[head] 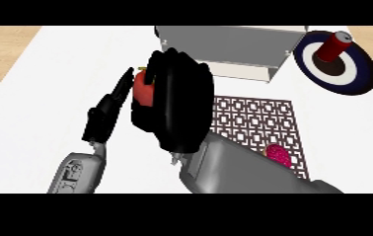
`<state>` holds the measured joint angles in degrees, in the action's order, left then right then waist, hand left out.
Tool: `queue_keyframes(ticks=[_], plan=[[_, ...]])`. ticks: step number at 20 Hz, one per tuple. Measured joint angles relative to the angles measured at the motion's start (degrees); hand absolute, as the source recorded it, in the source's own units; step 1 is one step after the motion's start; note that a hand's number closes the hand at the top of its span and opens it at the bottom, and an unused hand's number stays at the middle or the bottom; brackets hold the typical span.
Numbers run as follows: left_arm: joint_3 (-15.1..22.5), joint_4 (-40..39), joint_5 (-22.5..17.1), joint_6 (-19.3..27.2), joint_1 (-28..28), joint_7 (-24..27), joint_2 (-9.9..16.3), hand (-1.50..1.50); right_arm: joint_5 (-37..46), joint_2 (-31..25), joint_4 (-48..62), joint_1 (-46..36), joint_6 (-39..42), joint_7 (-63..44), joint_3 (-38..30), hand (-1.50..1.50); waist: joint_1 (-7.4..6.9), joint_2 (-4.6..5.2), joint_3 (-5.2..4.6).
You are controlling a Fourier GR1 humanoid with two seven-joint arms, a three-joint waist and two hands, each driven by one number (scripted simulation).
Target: Pick the bell pepper from the placemat and place it in the tiered shelf
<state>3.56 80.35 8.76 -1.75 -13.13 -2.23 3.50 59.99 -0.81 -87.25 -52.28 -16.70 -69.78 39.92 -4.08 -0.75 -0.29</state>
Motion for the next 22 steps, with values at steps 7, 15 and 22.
queue_keyframes(ticks=[7,15,22], plan=[[-0.4,-0.6,0.37,0.56,0.75,0.84,0.19,0.0,4.22,-0.03,6.11,-11.41,2.33,-1.45,-6.28,1.5,0.67,0.01,-0.01],[-1.35,-0.56,-0.38,0.3,0.13,0.68,0.54,0.0,5.77,0.02,14.18,-22.82,4.61,-1.56,-13.53,1.5,1.16,0.27,0.05],[-1.13,0.73,-0.16,0.51,0.5,-0.05,0.44,0.0,8.27,0.06,21.9,-30.6,5.67,-1.35,-17.65,1.5,1.53,0.48,0.11]])
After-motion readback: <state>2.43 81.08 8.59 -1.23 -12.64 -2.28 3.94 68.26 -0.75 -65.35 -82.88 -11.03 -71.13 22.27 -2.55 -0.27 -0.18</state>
